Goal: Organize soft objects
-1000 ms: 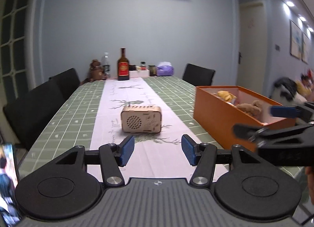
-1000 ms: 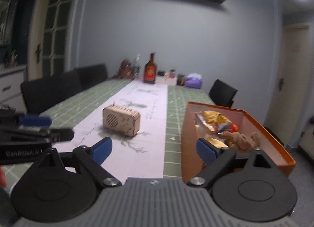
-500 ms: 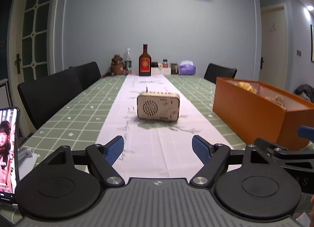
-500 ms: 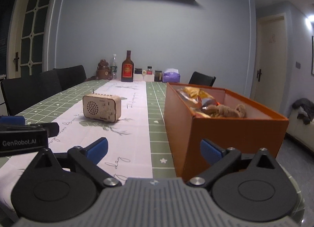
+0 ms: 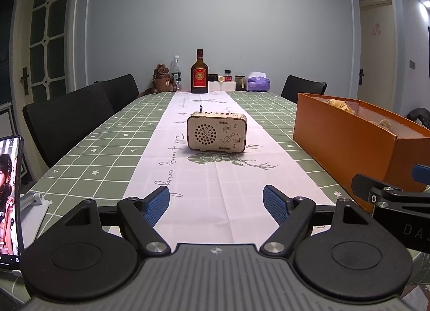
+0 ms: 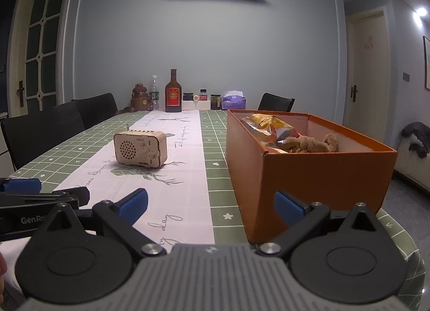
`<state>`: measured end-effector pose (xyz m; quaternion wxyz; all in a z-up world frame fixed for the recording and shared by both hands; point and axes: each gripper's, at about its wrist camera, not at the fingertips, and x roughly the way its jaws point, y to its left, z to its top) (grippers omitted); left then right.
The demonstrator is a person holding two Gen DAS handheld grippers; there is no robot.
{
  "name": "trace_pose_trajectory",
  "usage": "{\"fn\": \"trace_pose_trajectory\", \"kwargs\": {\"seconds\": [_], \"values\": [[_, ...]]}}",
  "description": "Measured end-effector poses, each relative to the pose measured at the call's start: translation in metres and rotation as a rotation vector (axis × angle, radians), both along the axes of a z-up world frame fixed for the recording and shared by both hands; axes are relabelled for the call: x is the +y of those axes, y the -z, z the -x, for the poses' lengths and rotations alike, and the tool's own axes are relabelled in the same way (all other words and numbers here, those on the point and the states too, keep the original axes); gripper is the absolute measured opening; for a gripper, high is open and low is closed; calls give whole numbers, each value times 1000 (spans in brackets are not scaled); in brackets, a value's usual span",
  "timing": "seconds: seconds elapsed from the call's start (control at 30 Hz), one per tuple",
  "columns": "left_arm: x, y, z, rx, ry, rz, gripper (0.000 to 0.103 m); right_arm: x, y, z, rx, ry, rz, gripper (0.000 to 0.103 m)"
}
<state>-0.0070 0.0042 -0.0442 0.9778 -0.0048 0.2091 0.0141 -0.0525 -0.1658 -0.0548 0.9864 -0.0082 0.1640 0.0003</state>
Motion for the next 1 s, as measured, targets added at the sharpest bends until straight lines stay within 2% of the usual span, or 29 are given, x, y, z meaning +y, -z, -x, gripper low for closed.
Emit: {"fn": "trace_pose_trajectory", "kwargs": {"seconds": [1.0], "values": [[-4,1,-4,10,7,-10,93,-2,0,0,-1,4,-10,99]]}}
